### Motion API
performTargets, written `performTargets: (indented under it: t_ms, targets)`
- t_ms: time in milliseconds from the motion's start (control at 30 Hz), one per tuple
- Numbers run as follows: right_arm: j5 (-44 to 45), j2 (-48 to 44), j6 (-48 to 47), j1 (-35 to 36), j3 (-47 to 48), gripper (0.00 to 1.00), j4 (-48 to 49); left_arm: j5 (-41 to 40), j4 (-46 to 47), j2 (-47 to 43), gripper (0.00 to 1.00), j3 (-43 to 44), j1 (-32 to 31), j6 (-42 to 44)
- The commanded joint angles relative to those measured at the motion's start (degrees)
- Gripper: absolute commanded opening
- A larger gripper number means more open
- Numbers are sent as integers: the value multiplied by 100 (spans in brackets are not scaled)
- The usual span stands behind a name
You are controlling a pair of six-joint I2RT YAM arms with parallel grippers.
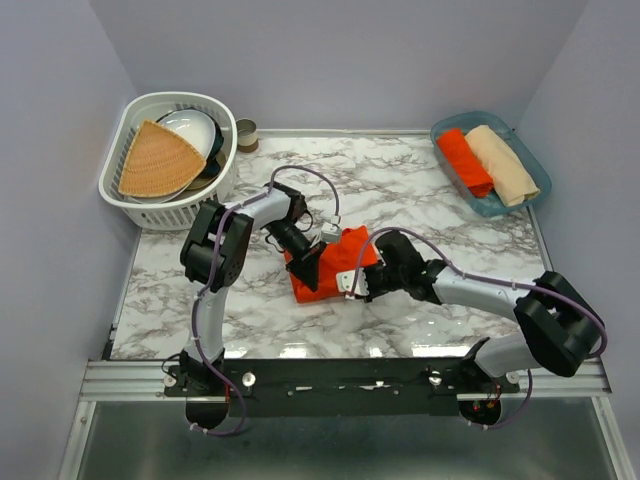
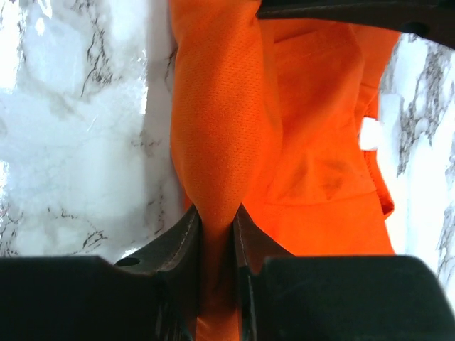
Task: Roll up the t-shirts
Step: Roll the T-shirt to the center of the board.
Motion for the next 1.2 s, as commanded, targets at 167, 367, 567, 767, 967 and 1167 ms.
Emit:
performTargets:
  t_ms: [167, 367, 567, 767, 967, 1167]
  targets:
    - [-1377, 321, -227, -566, 1819, 25, -3771, 248, -1037, -254, 0, -189, 481, -690]
    - [-1843, 1402, -850, -1217, 3014, 15, -5943, 871, -1028, -114, 0, -181, 683, -1314]
    - [-2098, 2598, -965, -1551, 3648, 14, -6963, 1092, -1019, 395, 0, 565, 710, -1860]
    - [-2494, 3574, -877, -1815, 4501, 13, -7631, 819, -1020, 695, 0, 988, 771, -2018]
    - [-2415, 4347, -1149, -1877, 5335, 13, -8387, 582, -1020, 923, 0, 1093, 947, -2010]
    - [-2231, 5077, -887, -1886, 5837, 14, -8722, 82, -1019, 942, 4, 1068, 1053, -1712]
